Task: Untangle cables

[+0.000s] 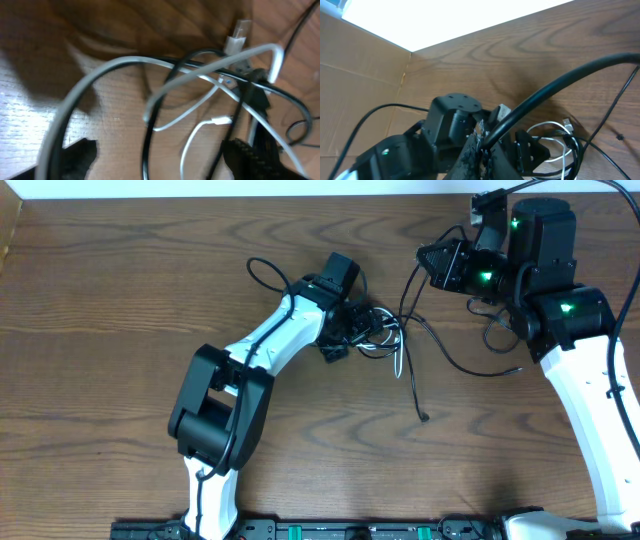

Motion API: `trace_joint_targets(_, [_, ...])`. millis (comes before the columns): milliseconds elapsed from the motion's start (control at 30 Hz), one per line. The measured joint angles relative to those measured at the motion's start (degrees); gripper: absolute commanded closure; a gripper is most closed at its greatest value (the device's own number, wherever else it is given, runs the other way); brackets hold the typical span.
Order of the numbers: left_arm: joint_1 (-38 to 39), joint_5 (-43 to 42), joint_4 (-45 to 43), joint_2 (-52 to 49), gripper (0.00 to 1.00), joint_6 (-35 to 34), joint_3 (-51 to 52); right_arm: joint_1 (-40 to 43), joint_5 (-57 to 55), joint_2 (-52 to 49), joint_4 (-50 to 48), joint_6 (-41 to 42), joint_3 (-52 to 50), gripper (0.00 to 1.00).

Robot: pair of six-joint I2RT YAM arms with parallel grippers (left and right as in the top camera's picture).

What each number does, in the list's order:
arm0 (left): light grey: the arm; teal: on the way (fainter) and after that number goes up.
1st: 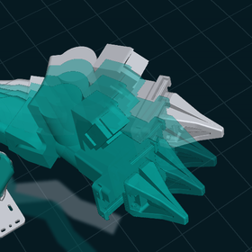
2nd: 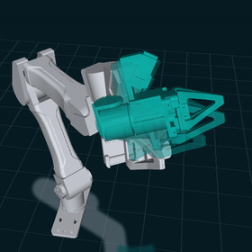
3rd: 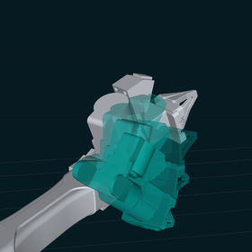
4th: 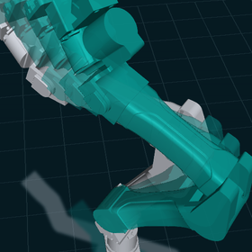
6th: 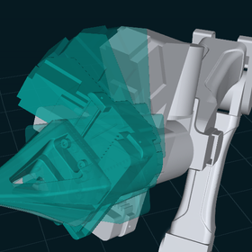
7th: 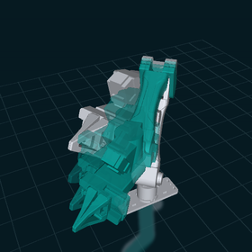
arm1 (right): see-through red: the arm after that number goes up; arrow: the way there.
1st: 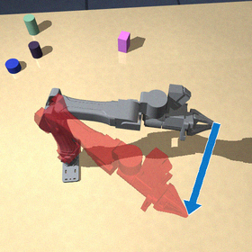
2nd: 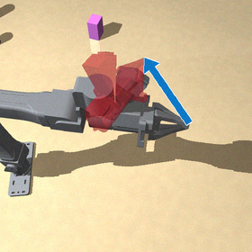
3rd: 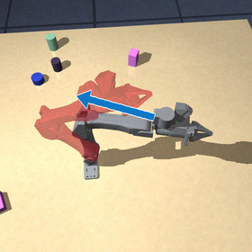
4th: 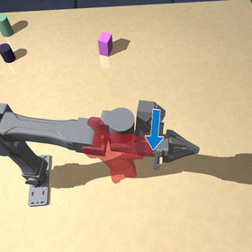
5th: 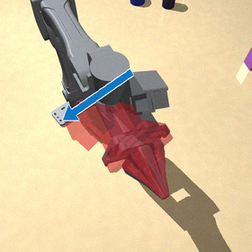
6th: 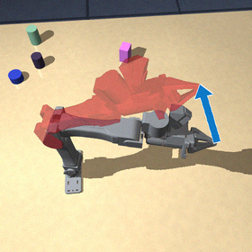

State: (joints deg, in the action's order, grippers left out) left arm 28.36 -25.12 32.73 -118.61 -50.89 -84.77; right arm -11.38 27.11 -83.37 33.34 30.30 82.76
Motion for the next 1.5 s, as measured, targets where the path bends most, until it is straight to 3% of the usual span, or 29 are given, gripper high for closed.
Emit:
trace_joint_targets(67, [0.0,0.0,-0.7,-0.6,0.7,-0.8,0.0,0.0,0.0,0.0,0.0,0.0,0.0,0.99])
trace_joint_targets(100, [0.1,0.3,-1.1,-0.7,0.87,-1.3,0.0,0.0,0.0,0.0,0.0,0.0,0.0,0.99])
trace_joint_targets(133, [0.1,0.8,-1.4,-0.8,0.92,-1.4,0.0,0.0,-0.1,0.0,0.1,0.0,0.0,0.99])
trace_joint_targets(300, [-0.8,3.8,-3.5,-0.8,0.93,-0.3,0.0,0.5,-0.1,0.0,1.4,0.0,0.0,0.99])
trace_joint_targets(467, [-6.2,6.0,-4.6,-0.1,0.93,6.6,0.0,4.2,-0.2,0.0,3.0,-0.3,0.0,0.99])
trace_joint_targets(733, [-13.2,14.0,4.9,3.5,0.93,16.8,0.0,17.4,12.1,-0.3,-10.5,1.8,0.7,0.99])
trace_joint_targets(933, [-13.0,21.1,5.8,3.5,0.93,20.5,0.0,21.4,14.5,-0.3,-6.1,2.4,7.3,0.99])
trace_joint_targets(1133, [-13.0,22.0,4.9,3.5,0.93,25.6,0.0,21.8,11.5,0.6,3.4,-0.9,12.6,0.98])
trace_joint_targets(1400, [-13.0,12.2,4.7,12.0,0.93,33.7,0.0,15.1,8.5,-3.8,10.3,-11.0,12.7,0.59])
trace_joint_targets(1500, [-13.0,8.8,4.5,19.8,0.93,34.9,0.0,11.7,9.0,-6.3,9.4,-14.9,12.7,0.51])
